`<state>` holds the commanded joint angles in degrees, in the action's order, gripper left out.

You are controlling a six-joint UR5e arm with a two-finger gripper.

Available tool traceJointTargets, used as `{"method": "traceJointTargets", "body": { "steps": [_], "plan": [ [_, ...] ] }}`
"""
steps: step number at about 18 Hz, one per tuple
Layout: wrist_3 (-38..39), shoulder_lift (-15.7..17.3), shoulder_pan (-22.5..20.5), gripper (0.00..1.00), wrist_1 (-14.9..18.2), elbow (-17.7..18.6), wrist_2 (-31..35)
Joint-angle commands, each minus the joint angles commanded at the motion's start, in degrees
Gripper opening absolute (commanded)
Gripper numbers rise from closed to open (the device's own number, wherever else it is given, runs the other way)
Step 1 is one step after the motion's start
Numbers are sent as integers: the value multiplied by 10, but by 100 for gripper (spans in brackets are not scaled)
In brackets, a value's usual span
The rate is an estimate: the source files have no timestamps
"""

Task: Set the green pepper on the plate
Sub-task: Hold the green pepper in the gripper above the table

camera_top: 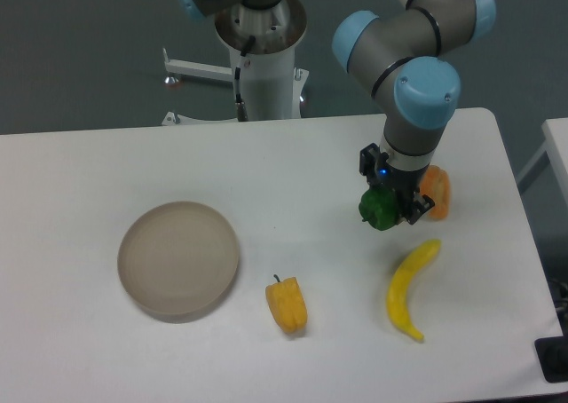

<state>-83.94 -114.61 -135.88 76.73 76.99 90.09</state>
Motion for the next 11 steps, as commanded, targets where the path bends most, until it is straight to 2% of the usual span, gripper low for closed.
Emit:
{"method": "traceJointTargets", "body": {
  "steps": [7,11],
  "plan": [
    [3,-4,-2,1,3,-3,-11],
    [10,-4,17,2,3,3,-54]
  ]
}}
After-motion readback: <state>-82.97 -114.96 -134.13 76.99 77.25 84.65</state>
